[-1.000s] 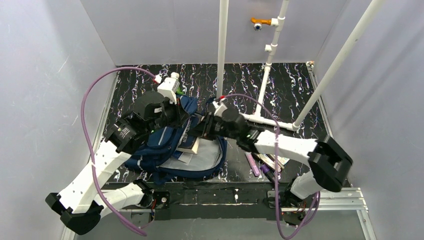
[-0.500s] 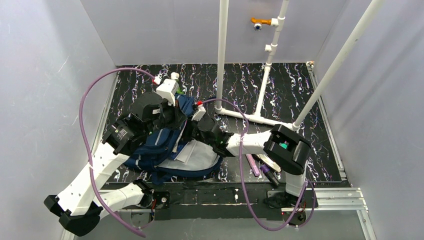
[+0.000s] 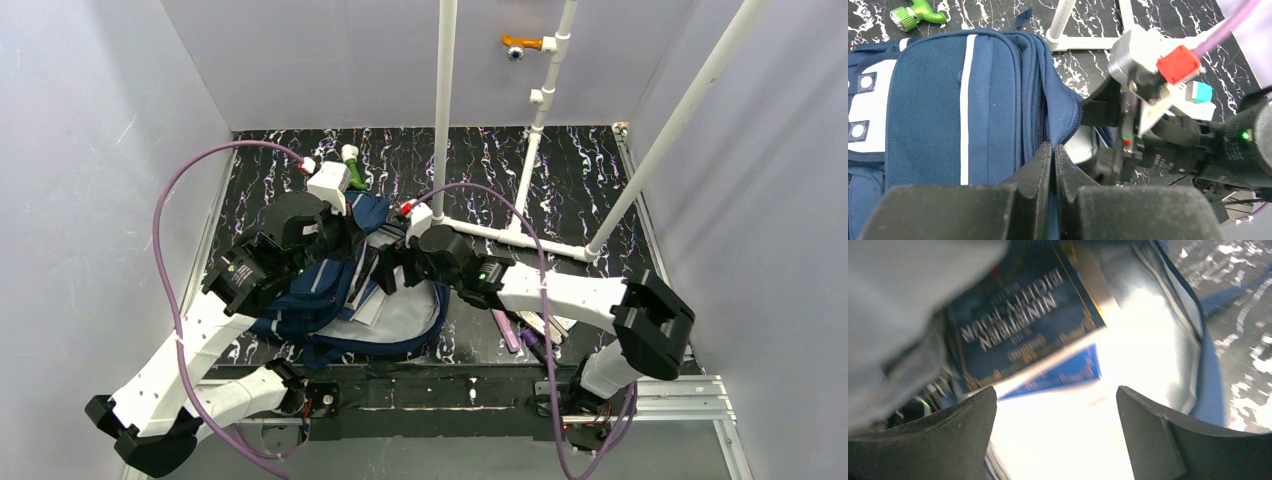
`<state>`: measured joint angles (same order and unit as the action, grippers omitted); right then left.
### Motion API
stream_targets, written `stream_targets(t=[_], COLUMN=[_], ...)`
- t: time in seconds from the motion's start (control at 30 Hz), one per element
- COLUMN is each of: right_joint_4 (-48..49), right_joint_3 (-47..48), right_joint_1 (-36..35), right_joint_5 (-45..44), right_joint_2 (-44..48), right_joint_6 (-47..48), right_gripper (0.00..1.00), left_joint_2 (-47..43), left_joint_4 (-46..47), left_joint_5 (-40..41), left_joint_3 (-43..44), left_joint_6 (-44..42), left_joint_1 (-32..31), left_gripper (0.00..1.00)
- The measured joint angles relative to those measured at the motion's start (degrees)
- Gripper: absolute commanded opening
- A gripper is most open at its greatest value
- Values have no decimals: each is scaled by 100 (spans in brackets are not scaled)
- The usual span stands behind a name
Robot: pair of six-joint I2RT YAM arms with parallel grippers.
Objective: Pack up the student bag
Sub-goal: Place the book in the student bag, then zip the student bag at the center of the board.
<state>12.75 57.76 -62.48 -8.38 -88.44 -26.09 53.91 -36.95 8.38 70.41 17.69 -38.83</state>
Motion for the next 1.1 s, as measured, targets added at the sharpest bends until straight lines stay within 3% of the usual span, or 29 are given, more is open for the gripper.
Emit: stream_targets(t=[0.2, 0.3, 0.4, 0.53, 0.77, 0.9, 1.1], right_joint_4=[-1517, -2326, -2509, -2188, -1504, -807, 339], right_joint_3=[-699, -809, -813, -859, -658, -544, -101], right_joint_1=[0, -63, -243, -903, -1867, -2398, -2874], right_joint_5=[-149, -341, -382, -466, -903, -1408, -1749], right_joint_2=[944, 1405, 1808, 1974, 1080, 507, -761], right_joint_6=[1027, 1193, 1113, 811, 114, -63, -164], right_gripper=[98, 98, 98, 86, 73, 46, 45], left_joint_2=[549, 1091, 1482, 1950, 2297, 2350, 2444], left_joint_4=[-240, -258, -254, -251, -262, -260, -271], left_joint_5=[48, -195, -575, -1231, -1858, -2048, -2190], left_joint_3=[372, 656, 778, 1001, 1296, 1296, 1318], left_joint_6=[-17, -24, -11, 0, 101, 205, 356], left_joint_1=[101, 328, 448, 498, 555, 577, 590], left_gripper=[0, 0, 0, 0, 0, 0, 0])
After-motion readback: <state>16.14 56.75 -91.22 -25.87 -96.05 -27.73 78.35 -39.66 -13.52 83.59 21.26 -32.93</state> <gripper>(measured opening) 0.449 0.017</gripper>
